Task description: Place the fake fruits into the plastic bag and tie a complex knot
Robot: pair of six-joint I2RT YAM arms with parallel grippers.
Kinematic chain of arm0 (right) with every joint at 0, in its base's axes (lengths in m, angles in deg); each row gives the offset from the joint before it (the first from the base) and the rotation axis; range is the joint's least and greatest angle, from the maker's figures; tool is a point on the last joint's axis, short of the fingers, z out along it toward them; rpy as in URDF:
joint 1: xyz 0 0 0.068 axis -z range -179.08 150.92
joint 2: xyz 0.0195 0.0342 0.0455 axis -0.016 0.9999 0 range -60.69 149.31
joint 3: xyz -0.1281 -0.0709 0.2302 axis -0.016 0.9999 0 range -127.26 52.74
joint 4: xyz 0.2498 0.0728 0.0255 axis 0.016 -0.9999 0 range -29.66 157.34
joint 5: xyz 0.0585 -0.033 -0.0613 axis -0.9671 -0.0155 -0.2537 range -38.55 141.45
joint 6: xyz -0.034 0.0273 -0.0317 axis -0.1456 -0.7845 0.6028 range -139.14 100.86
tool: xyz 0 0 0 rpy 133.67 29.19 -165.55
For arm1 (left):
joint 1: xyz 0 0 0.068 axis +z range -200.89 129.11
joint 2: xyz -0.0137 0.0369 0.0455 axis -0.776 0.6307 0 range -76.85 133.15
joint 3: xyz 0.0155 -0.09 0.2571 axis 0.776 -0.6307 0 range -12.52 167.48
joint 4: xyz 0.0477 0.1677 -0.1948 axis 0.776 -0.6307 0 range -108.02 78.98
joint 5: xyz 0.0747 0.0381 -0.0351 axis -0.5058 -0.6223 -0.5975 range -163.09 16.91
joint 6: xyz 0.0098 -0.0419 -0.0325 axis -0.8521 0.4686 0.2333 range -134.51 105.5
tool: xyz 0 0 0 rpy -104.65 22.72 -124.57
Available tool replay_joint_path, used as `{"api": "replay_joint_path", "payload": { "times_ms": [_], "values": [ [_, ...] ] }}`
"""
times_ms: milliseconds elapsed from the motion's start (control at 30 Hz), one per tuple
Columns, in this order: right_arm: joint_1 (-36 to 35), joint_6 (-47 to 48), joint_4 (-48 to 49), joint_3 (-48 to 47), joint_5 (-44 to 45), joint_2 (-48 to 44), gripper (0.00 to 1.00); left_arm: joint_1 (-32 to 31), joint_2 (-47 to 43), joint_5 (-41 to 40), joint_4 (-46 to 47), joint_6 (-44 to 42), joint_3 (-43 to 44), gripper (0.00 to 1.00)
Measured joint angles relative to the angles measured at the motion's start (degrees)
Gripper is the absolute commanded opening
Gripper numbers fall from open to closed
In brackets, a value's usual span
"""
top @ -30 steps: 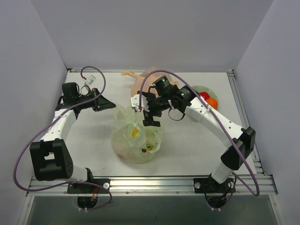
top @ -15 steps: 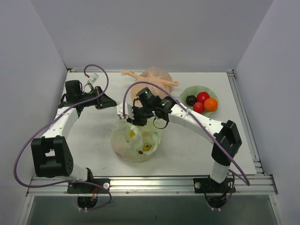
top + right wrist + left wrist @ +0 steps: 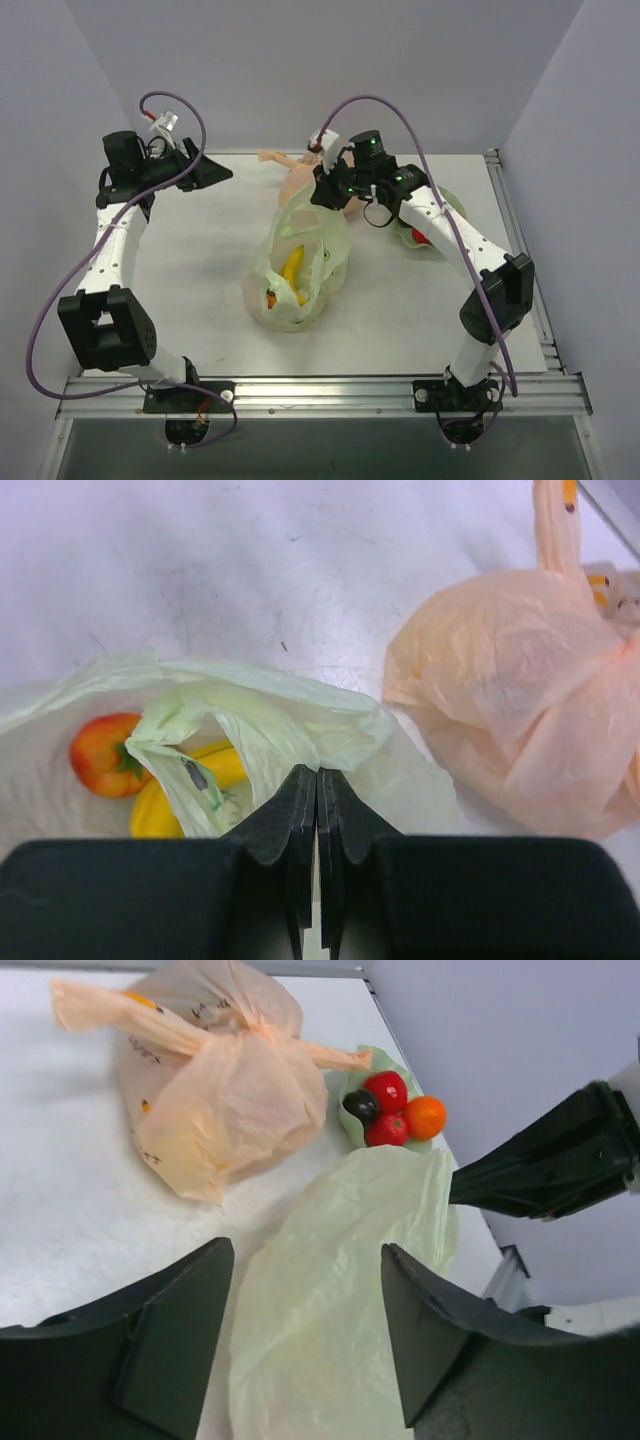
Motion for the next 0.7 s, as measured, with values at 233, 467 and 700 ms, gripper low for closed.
{"api": "replay_joint_path", "payload": {
  "times_ms": [233, 467, 700],
  "values": [
    [9.25, -20.59, -0.68, 3.32, -6.64, -2.78, 0.00, -0.61, -7.76, -2.14, -12.00, -6.80, 3.43, 0.97],
    [15.87, -30.73, -1.20, 10.43, -14.03, -3.48, 0.00, -11.98, -21.05, -5.55, -28.24, -18.18, 0.92, 0.97],
    [15.26, -32.41, -1.53, 11.41, -17.07, -3.69, 0.00, -20.79, -19.43, -10.49, -35.10, -23.06, 0.79, 0.97]
  ]
}}
